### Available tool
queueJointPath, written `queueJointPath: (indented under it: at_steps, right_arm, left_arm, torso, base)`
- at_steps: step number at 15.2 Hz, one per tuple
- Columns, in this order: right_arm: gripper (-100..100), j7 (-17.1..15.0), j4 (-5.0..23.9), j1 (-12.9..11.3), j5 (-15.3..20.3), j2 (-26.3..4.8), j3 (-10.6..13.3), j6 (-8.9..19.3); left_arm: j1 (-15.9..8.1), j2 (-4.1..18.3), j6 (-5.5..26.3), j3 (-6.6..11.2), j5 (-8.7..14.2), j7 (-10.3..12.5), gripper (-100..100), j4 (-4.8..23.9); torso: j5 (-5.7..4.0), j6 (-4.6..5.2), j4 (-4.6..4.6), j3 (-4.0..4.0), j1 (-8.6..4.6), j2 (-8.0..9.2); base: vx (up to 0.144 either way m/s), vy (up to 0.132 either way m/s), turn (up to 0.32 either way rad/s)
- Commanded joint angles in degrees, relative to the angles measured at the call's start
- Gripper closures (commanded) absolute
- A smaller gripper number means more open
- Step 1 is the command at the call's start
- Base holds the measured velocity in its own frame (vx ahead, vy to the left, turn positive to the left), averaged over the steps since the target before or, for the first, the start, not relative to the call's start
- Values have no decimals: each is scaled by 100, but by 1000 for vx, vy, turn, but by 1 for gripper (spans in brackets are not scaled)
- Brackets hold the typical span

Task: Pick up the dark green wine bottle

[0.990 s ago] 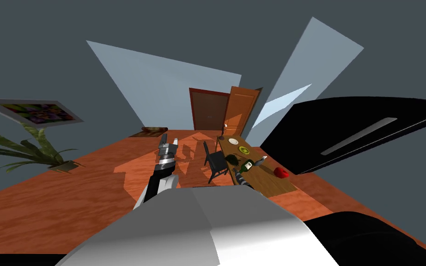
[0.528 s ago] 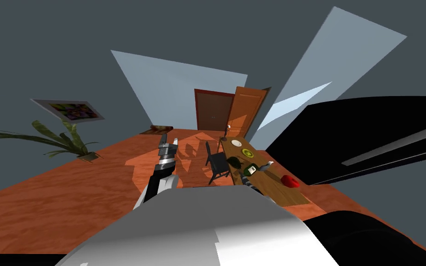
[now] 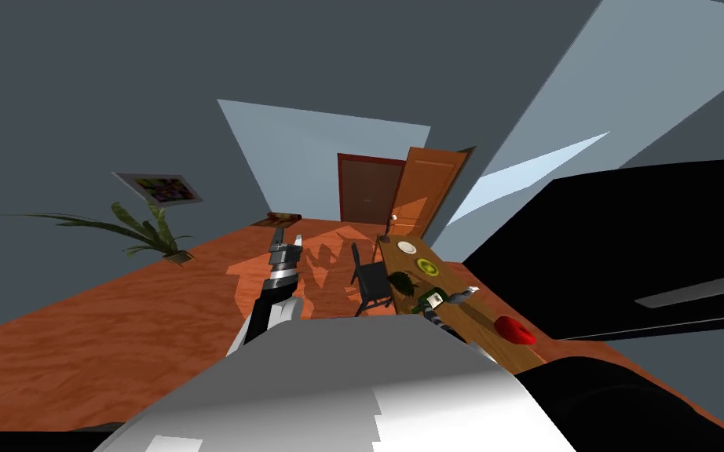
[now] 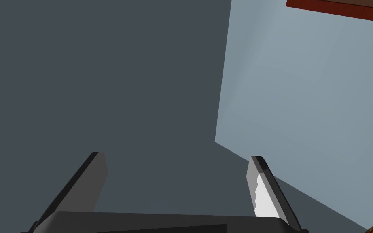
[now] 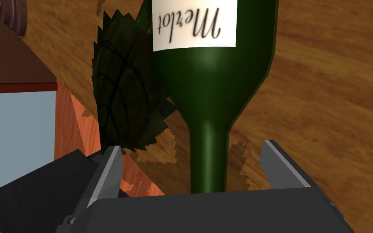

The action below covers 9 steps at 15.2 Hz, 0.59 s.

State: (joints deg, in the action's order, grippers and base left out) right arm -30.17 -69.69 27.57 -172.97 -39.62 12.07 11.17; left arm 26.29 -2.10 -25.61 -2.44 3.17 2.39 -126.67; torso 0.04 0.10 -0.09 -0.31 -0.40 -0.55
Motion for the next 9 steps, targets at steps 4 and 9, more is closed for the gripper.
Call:
queueJointPath:
  at_steps: [4, 9]
  right_arm:
    - [-100, -26, 304, -120, 124, 209, -128, 73]
    - [100, -32, 185, -34, 5, 68, -51, 41]
  left_arm:
    - [0, 0, 0, 0, 0, 0, 0, 0]
    - [0, 0, 0, 0, 0, 0, 0, 0]
  torso:
    - [0, -1, 3, 7, 10, 13]
    - [11, 1, 12, 22, 26, 35]
  base:
    - [39, -17, 57]
    - [-2, -2, -23]
